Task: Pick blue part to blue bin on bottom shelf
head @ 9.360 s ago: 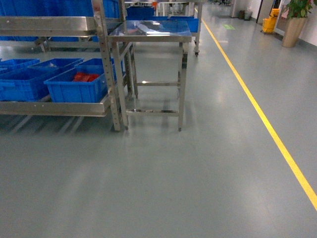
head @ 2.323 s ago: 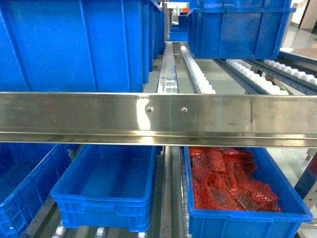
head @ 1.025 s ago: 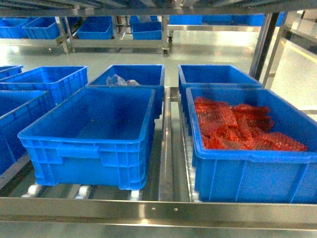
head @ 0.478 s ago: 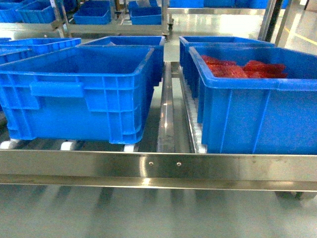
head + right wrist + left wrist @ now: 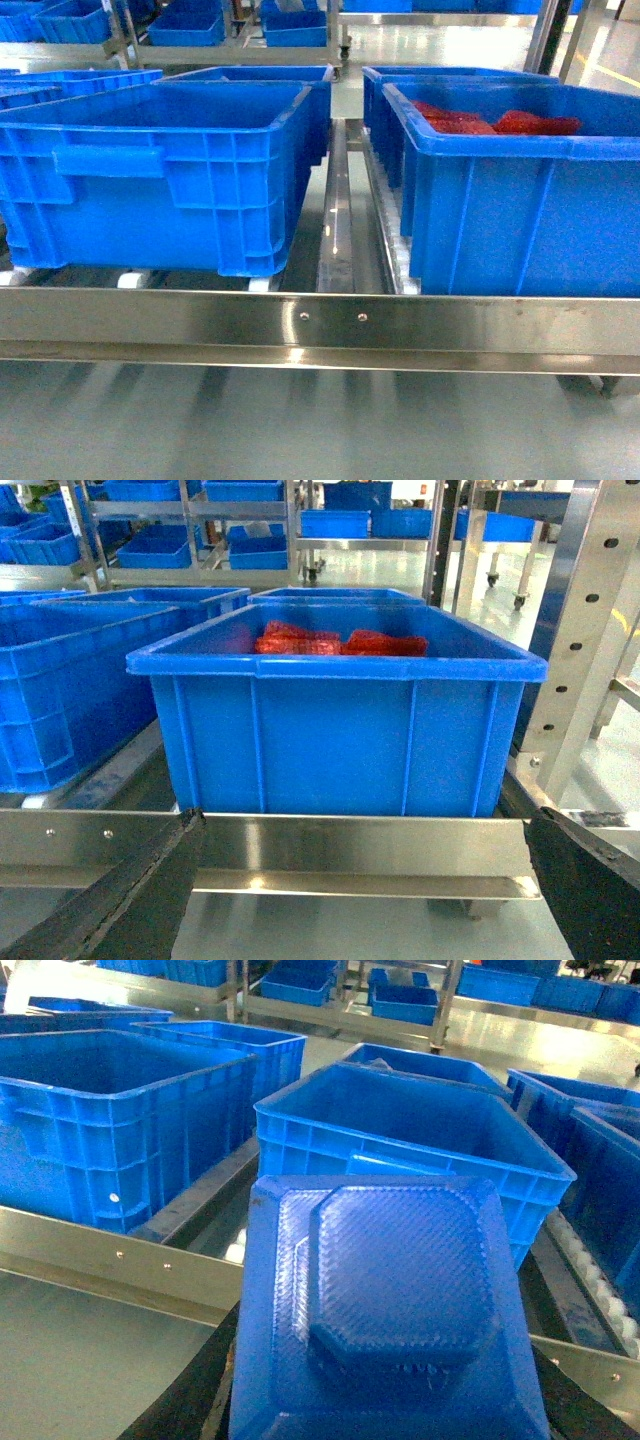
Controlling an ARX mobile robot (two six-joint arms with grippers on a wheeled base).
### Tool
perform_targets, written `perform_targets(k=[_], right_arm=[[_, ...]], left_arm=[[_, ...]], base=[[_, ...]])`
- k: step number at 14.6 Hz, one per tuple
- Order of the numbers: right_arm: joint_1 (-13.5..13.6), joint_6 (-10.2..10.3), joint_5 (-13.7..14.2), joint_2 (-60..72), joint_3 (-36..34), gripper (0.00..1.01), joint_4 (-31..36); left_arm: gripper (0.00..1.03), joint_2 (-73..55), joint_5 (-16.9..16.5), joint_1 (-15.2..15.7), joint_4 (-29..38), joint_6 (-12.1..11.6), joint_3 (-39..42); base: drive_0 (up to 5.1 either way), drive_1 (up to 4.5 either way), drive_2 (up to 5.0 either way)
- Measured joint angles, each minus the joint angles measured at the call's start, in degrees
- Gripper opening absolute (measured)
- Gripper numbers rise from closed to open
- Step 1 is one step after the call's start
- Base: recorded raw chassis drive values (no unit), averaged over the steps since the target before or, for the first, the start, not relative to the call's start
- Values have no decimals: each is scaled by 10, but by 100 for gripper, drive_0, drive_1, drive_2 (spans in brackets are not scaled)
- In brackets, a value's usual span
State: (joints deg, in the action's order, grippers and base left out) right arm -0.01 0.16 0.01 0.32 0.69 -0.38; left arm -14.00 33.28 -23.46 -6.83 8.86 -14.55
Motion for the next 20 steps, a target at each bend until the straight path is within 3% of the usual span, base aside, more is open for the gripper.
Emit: perform_targets(k=[14, 20], right_arm=[[0, 0, 0, 0, 0, 98, 1], [0, 0, 0, 0, 0, 98, 1]], left_arm=[[43, -2, 0, 0, 3, 0, 0], [43, -1, 0, 0, 2, 0, 0]], base=[[12, 417, -394], [0, 0, 0]])
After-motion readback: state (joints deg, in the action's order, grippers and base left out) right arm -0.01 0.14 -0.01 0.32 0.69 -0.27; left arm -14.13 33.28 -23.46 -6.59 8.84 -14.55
